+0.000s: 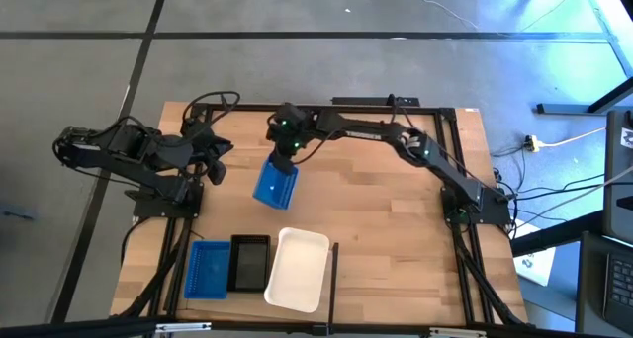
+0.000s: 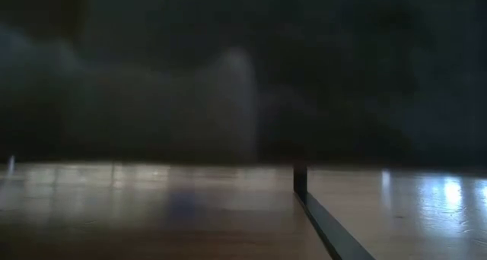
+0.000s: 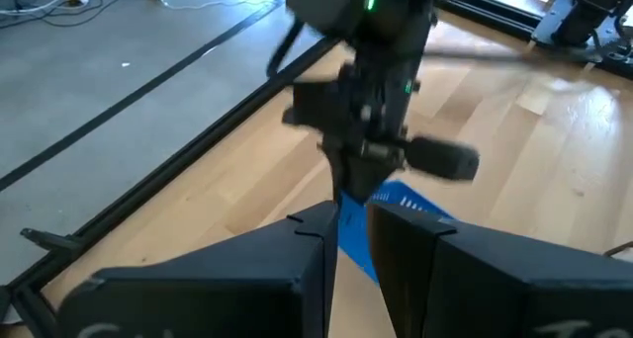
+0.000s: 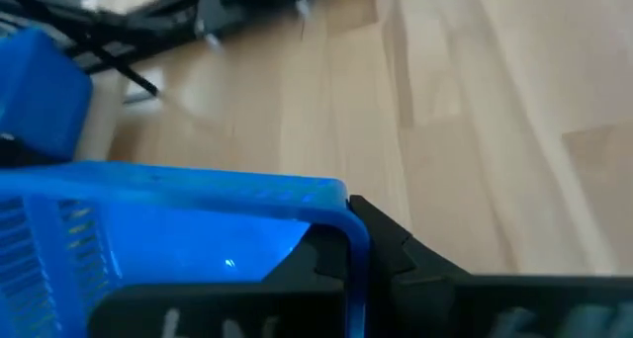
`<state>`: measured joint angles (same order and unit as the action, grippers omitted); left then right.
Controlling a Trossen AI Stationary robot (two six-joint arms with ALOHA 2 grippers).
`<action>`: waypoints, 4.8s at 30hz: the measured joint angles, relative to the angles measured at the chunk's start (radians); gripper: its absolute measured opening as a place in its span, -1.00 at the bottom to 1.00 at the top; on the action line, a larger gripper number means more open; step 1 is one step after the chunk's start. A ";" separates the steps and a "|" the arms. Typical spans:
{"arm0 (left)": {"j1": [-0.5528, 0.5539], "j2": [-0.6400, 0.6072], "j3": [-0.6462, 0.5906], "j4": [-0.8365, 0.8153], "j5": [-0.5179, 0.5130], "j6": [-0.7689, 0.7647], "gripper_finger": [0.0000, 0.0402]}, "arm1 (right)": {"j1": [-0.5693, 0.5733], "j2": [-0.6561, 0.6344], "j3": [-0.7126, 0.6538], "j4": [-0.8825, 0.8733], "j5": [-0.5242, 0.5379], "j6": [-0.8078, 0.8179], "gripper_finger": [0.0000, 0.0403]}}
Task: Stack baskets on shelf by color
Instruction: Stack the blue bin on top of the blue bins on the shelf
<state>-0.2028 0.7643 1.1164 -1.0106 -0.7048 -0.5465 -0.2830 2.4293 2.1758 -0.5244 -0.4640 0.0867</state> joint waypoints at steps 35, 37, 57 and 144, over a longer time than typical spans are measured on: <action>0.000 -0.002 0.000 -0.092 0.001 -0.356 -0.75 | 0.024 -0.065 0.009 -0.065 0.070 -0.278 -0.62; 0.000 -0.002 0.000 -0.153 0.001 -0.466 -0.75 | 0.033 -0.103 0.009 -0.104 0.072 -0.345 -0.62; 0.004 0.059 0.000 -0.366 0.151 -1.076 -0.75 | 0.039 -0.446 0.009 -0.228 0.123 -0.535 -0.62; 0.444 0.821 -0.075 -0.016 0.728 -0.547 -0.75 | 0.006 -0.644 0.008 -0.603 0.158 -0.541 -0.62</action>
<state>0.2417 1.5848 1.0416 -1.0268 0.0234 -1.0931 -0.2768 1.7855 2.1841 -1.1278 -0.3061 -0.4541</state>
